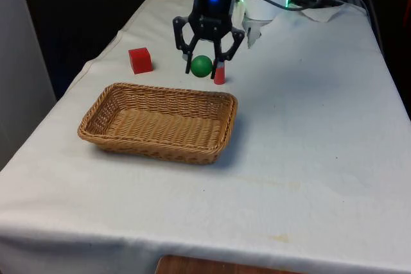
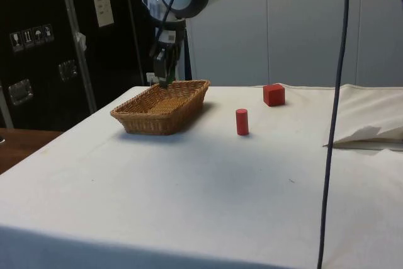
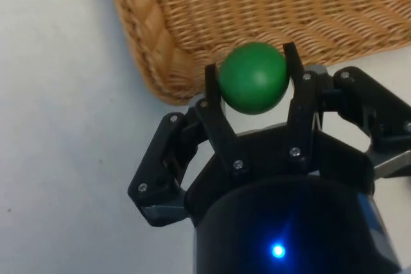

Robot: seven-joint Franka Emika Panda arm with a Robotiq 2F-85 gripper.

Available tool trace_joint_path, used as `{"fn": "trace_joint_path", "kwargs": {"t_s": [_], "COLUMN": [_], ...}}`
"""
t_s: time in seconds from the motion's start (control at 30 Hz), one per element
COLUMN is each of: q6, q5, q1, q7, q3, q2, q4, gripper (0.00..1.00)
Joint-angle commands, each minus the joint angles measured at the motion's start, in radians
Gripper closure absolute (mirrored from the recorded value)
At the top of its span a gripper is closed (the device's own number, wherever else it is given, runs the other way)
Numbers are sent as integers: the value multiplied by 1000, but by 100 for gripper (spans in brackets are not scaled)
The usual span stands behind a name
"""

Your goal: Pick up the object to the left of the cylinder and place it into the basket.

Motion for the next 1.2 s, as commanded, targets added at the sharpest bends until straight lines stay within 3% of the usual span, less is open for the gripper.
{"fn": "trace_joint_path", "kwargs": {"t_s": [0.0,0.17,0.2,0.23,0.43,0.47,0.5,0.53,0.8,0.83,0.87,1.17], "q6": [6,6,2,6,1,1,1,-3,-32,-26,-36,-81], "q5": [7,10,1,15,73,73,78,104,280,262,299,470], "q1": [-14,-27,-13,-34,-58,-58,-37,-64,-85,-60,-88,-109], "q7": [-18,-39,-26,-51,-104,-104,-100,-127,-254,-234,-267,-381], "q3": [4,-9,-21,-13,-10,-10,-38,-8,-12,-38,-13,-21], "q2": [3,17,16,27,73,73,91,90,185,184,196,302], "q4": [4,16,12,24,62,62,65,76,156,142,165,250], "gripper": [100,100,100,100,100,100,100,100,100,100,100,100]}}
